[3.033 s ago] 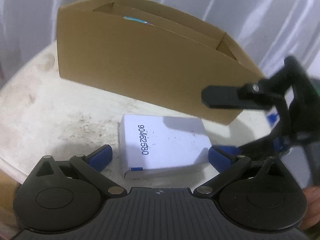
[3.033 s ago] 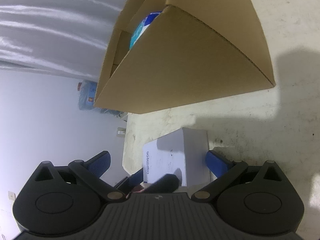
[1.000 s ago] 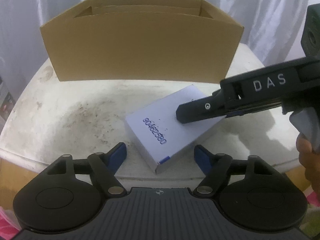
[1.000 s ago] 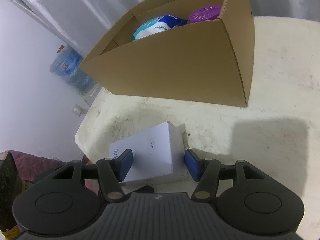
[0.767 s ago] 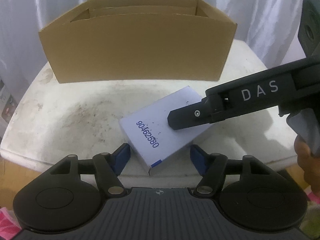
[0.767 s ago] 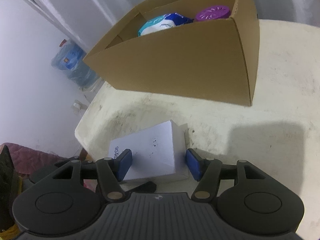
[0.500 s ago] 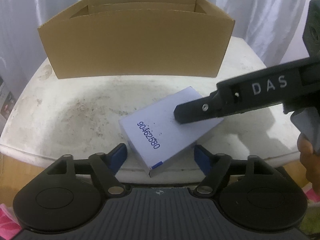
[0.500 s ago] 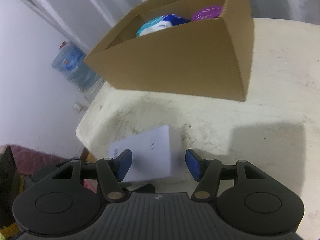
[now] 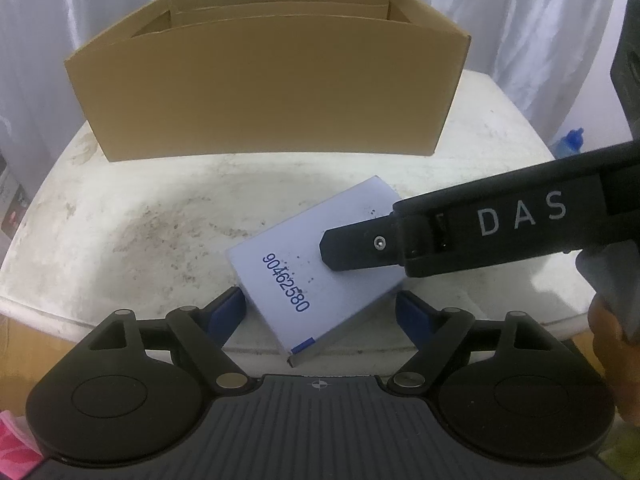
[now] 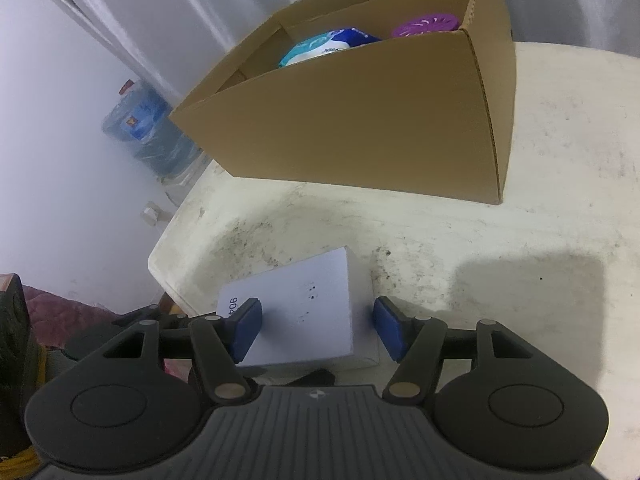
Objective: Organize objects
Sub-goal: 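Lift the white box with the right gripper, then lower the white box into the cardboard box and open the right gripper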
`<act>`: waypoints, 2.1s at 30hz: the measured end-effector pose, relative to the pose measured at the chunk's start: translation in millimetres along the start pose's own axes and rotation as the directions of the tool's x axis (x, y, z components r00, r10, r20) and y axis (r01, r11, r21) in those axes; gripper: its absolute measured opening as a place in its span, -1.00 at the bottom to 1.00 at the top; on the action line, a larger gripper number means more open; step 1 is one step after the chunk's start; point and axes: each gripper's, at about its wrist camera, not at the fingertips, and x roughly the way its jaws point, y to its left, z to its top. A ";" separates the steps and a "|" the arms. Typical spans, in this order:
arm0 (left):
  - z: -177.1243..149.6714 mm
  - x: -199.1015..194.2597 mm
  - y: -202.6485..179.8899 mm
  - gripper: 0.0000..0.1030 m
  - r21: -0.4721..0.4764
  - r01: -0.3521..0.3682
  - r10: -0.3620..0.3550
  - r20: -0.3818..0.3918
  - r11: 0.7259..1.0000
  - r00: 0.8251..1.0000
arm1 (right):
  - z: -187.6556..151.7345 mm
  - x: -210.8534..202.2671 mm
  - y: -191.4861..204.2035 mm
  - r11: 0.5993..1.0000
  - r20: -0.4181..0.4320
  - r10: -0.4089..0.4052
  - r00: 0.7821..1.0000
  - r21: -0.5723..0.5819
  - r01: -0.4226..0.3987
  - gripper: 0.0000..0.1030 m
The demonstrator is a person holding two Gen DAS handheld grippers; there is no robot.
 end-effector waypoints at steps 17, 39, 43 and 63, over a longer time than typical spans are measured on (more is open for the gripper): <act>1.9 -6.3 -1.0 0.59 -0.017 -0.009 0.009 0.002 1.000 1.000 | -0.2 -3.8 4.6 1.000 0.005 -0.006 1.000 0.008 0.006 0.28; 34.8 -46.4 1.9 0.59 0.015 -0.050 0.047 0.175 0.999 0.983 | 24.1 -45.7 39.5 0.997 0.151 -0.008 0.988 -0.073 0.019 0.29; 63.7 -59.4 3.3 0.59 0.038 -0.064 0.052 0.258 0.997 0.965 | 48.3 -64.0 53.3 0.994 0.242 -0.007 0.970 -0.103 0.033 0.29; 183.7 18.1 22.2 0.60 0.125 0.041 -0.058 0.137 0.991 0.989 | 145.5 -26.2 5.9 0.994 0.285 -0.100 0.953 0.073 0.083 0.29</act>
